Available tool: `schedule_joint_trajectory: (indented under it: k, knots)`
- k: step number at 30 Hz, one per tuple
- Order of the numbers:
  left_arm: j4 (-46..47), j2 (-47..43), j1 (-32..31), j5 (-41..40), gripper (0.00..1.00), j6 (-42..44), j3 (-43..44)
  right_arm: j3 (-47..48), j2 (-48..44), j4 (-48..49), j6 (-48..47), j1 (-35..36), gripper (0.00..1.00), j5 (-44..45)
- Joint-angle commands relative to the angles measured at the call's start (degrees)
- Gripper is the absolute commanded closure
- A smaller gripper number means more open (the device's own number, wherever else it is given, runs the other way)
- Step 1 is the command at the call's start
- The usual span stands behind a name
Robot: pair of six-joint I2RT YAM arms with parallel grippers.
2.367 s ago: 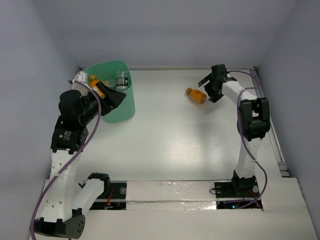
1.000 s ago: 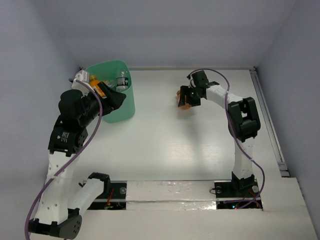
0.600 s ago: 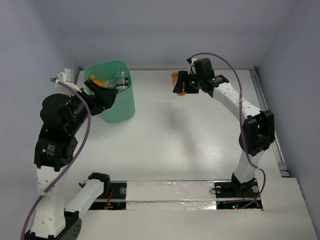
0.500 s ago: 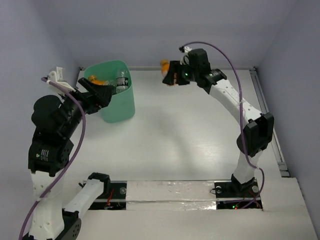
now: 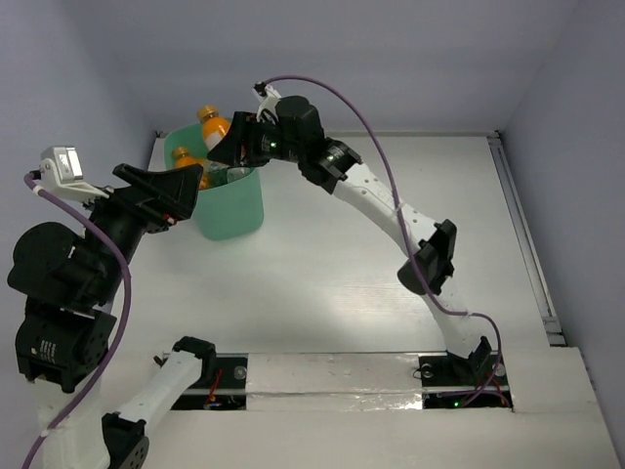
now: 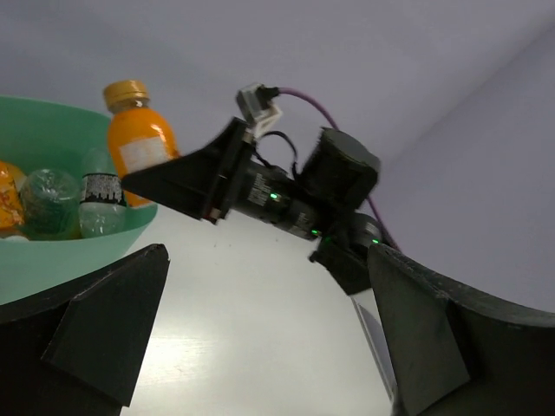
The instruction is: Put the plastic bottles in the bin
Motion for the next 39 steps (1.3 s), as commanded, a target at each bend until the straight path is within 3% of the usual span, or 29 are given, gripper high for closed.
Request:
schedule_joint_trajectory:
  k: [1, 10, 15, 17, 18, 20, 21, 22, 23, 24, 29, 30, 32, 33, 34, 37, 39]
  knots:
    - [0.9, -0.3, -1.6, -1.2, 0.01, -0.5, -1.7, 5.1, 3.0, 8.1, 10.1, 0.2, 0.32, 1.3]
    - [1.0, -0.2, -4.1, -5.3, 0.01, 1.1, -2.2, 6.9, 4.1, 10.1, 13.8, 0.2, 0.03, 4.5]
    - [0.5, -0.9, -4.1, -6.1, 0.01, 1.4, -2.0, 1.9, 0.5, 10.4, 13.0, 0.2, 0.01, 4.8]
    - [0.3, -1.0, -4.1, -6.4, 0.01, 1.7, -1.5, -1.4, -4.2, 11.1, 11.3, 0.2, 0.05, 6.2]
    - [-0.1, -1.0, -4.1, -7.0, 0.01, 1.9, -1.0, -3.6, -6.3, 12.6, 10.4, 0.2, 0.08, 6.9]
    - [-0.2, -0.8, -4.7, -7.3, 0.01, 2.1, -0.7, -11.8, -11.0, 14.7, 8.0, 0.2, 0.37, 9.6]
    - [-0.2, -0.6, -4.7, -7.1, 0.01, 2.1, -0.5, -14.8, -16.2, 15.5, 7.1, 0.2, 0.55, 10.8]
    - [-0.2, -0.4, -4.7, -6.8, 0.01, 2.1, -0.5, -18.1, -19.1, 17.0, 6.0, 0.2, 0.87, 12.2]
    - [-0.1, -0.3, -4.7, -6.2, 0.01, 2.0, -0.5, -25.2, -22.1, 17.7, 4.0, 0.2, 0.96, 14.9]
    - [0.5, 0.0, -4.7, -4.8, 0.01, 2.0, -0.8, -29.1, -28.8, 19.8, 3.0, 0.2, 1.0, 16.1]
    - [2.6, 0.9, -4.7, -1.6, 0.01, 1.1, -2.3, -53.4, -50.5, 24.1, -2.6, 0.2, 1.0, 25.4]
    - [3.8, 1.2, -4.7, 0.4, 0.01, 1.0, -3.2, -59.6, -57.3, 22.9, -3.4, 0.2, 0.97, 28.8]
    - [5.4, 1.1, -4.7, 0.9, 0.01, 0.5, -4.6, -64.4, -63.5, 20.2, -4.7, -0.3, 0.78, 32.9]
    - [7.4, 1.2, -4.7, 1.7, 0.01, 0.1, -5.4, -66.3, -66.4, 18.4, -5.0, -0.3, 0.64, 36.6]
    - [8.4, 1.3, -4.7, 2.1, 0.01, -0.3, -6.6, -69.6, -69.1, 15.4, -5.2, -0.3, 0.36, 38.3]
    - [10.5, 3.0, -4.7, 3.8, 0.01, -0.4, -6.8, -74.3, -78.5, 9.9, -4.2, -0.3, 0.04, 45.2]
    - [11.2, 4.3, -4.7, 4.0, 0.01, -0.6, -6.5, -76.2, -84.5, 7.7, -2.3, -0.3, 0.0, 50.8]
